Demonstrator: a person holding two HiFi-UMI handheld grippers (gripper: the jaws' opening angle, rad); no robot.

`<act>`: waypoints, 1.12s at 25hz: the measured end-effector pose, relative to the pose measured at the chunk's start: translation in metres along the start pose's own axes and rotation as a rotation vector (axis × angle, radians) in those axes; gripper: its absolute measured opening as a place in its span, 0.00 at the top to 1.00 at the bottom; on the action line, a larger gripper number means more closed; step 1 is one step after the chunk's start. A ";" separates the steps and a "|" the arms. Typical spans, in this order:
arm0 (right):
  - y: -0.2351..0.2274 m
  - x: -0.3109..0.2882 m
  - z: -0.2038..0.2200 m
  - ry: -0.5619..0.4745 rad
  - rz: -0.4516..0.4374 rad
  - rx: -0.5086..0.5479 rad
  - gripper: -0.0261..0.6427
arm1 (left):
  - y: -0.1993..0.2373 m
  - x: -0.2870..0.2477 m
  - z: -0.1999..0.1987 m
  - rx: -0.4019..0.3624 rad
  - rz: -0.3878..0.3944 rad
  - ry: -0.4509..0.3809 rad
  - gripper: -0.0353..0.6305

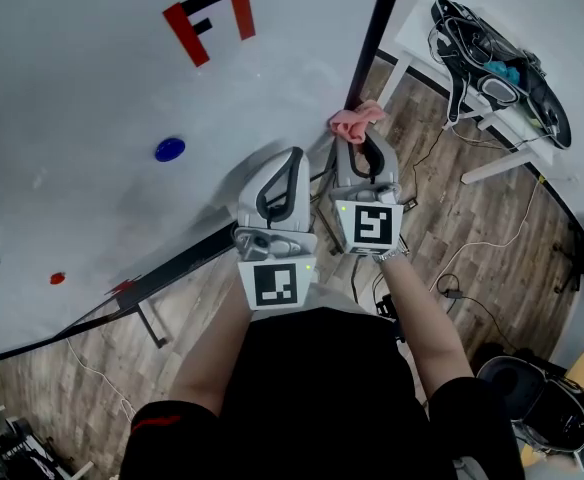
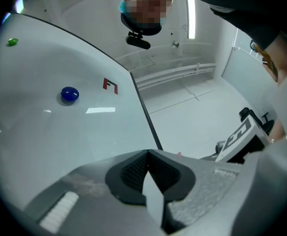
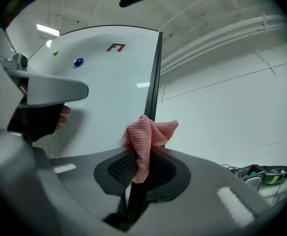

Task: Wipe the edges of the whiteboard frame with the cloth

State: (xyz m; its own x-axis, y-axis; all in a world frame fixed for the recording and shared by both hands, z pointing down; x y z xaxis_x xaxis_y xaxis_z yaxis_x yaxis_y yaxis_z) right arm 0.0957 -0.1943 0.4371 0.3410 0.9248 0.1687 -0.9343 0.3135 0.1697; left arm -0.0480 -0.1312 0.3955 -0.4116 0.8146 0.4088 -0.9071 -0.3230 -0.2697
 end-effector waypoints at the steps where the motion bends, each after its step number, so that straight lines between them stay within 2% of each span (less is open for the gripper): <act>1: 0.000 0.000 0.002 0.003 0.000 -0.001 0.89 | 0.000 0.000 0.000 -0.001 0.002 0.000 0.95; 28: 0.007 0.006 0.044 0.062 0.004 -0.015 0.89 | -0.004 0.008 0.023 0.022 0.032 0.054 0.94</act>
State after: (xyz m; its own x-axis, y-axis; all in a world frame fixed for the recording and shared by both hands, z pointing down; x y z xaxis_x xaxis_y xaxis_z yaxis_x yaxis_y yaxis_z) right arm 0.0959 -0.1960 0.4825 0.3304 0.9375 0.1091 -0.9373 0.3124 0.1545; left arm -0.0499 -0.1345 0.4194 -0.4354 0.8283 0.3527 -0.8956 -0.3590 -0.2625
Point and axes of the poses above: the fingertips, and each gripper's own axes: x backward along the fingers, y to its left, z out of its underside, the point moved 9 cm from there along x, backward along the fingers, and after that the axes turned 4 degrees about -y, right-handed, at the moved point
